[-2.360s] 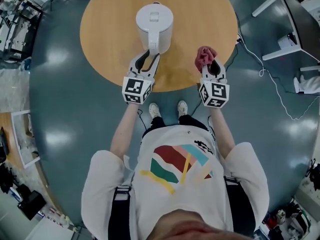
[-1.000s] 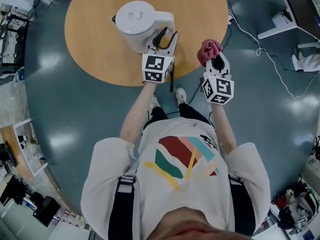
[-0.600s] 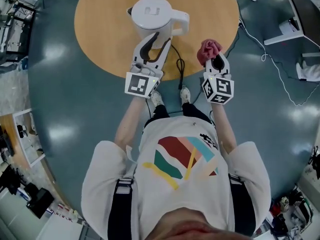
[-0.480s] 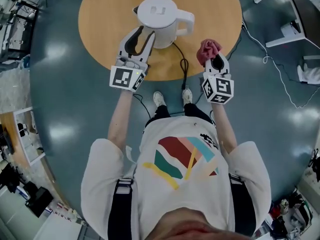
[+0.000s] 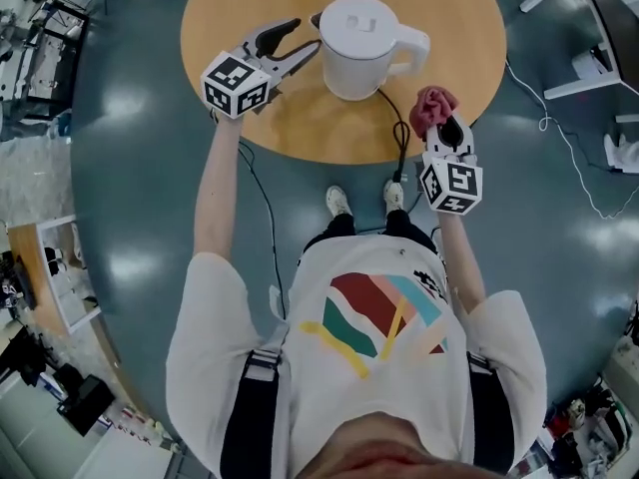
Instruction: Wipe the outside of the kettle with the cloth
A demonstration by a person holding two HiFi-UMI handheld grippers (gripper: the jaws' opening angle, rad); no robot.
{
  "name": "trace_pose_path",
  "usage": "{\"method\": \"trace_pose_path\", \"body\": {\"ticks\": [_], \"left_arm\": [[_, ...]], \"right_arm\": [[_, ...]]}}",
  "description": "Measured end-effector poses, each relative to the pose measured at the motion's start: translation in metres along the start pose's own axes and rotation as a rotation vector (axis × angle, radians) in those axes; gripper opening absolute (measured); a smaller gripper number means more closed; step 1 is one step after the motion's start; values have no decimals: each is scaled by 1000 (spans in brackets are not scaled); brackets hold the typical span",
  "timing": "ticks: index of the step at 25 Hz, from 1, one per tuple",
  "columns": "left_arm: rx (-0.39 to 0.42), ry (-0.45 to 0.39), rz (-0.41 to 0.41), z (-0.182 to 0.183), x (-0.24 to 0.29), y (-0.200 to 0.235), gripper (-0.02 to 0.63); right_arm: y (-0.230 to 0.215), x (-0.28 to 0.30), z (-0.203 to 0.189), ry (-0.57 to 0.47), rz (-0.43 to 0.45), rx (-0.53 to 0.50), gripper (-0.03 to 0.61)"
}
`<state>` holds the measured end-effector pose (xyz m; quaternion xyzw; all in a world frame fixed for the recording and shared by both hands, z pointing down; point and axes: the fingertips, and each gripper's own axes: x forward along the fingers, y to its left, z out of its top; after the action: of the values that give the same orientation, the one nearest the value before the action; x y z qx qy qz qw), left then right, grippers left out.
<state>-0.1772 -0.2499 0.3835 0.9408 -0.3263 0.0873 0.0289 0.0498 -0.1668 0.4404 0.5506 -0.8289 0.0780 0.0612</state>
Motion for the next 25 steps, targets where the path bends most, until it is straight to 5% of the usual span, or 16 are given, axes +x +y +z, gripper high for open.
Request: {"method": "trace_pose_path", "body": {"ticks": [9, 15, 25], "left_arm": [[-25, -63, -56, 12, 1, 32, 261], [-24, 27, -275, 16, 13, 14, 259], [-87, -32, -296, 23, 2, 17, 259]], "right_arm": [[9, 1, -11, 46, -21, -34, 47], [14, 14, -8, 67, 15, -64, 48], [38, 61, 24, 65, 106, -117, 48]]}}
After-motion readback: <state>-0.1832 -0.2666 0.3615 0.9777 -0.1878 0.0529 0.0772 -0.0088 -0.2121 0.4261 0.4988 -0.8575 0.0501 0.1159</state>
